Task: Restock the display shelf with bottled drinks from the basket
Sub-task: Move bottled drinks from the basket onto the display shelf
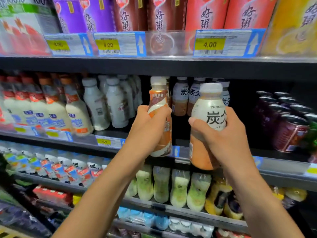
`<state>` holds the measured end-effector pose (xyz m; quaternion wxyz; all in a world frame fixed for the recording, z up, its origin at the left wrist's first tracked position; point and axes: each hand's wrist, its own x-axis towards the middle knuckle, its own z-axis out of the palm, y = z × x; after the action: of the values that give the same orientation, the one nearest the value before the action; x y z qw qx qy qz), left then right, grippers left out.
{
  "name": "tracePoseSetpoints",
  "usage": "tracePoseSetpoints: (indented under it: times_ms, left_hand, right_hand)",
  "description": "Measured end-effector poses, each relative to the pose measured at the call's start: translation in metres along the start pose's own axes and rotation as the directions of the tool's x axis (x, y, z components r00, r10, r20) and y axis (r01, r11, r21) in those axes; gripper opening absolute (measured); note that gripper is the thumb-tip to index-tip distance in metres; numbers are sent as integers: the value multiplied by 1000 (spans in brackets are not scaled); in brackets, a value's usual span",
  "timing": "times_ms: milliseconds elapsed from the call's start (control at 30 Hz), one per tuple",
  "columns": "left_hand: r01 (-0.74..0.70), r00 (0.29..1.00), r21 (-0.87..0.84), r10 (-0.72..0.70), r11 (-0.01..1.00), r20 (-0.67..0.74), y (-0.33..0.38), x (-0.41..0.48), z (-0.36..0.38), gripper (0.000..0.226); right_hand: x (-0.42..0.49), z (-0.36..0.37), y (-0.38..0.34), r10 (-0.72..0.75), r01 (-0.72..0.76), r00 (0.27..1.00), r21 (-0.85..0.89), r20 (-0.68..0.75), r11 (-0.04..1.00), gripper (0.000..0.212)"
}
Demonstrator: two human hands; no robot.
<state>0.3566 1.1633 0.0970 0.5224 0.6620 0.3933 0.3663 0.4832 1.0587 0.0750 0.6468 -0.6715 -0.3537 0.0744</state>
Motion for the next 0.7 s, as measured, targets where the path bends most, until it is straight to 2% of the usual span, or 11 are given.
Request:
tracePoseSetpoints:
  times_ms: [100, 267, 333, 367, 433, 467, 533, 567, 700]
  left_hand:
    - [31, 999, 59, -34, 998, 36, -1, 31, 0, 42]
    - [111, 994, 2, -111, 994, 5, -9, 94, 9, 26]
    - [151, 988, 11, -151, 988, 18, -12, 126, 15, 35]
    - [106, 994, -11, -106, 994, 5, -14, 140, 18, 43]
    - [-16, 999, -49, 14, 999, -39, -24, 156, 21, 49]
    - [-63, 998, -39, 61, 997, -34, -29, 159, 17, 49]
    - [-93, 996, -25, 93, 995, 10, -41, 168, 11, 51]
    - [-87, 996, -26, 87, 996, 17, -45, 175, 10, 52]
    - [-73, 997, 6, 73, 997, -27, -54, 206, 11, 46]
  right_hand:
    - [23, 13, 5, 76, -74, 996, 29, -37, 997, 56]
    - [51, 32, 11, 104, -101, 992, 47, -70, 994, 40]
    - [62, 39, 15, 109, -100, 988, 78, -113, 992, 38]
    - [67, 41, 17, 123, -115, 985, 71, -122, 991, 35]
    - [82, 45, 24, 218, -222, 971, -38, -94, 974, 38]
    - [89, 48, 27, 240, -254, 965, -157, -102, 954, 50]
    - [102, 54, 28, 141, -197, 972, -327, -186, 924, 82]
    - [106, 57, 28, 107, -183, 969, -355, -223, 917, 90]
    - [117, 60, 36, 99, -213, 963, -486, -249, 848, 85]
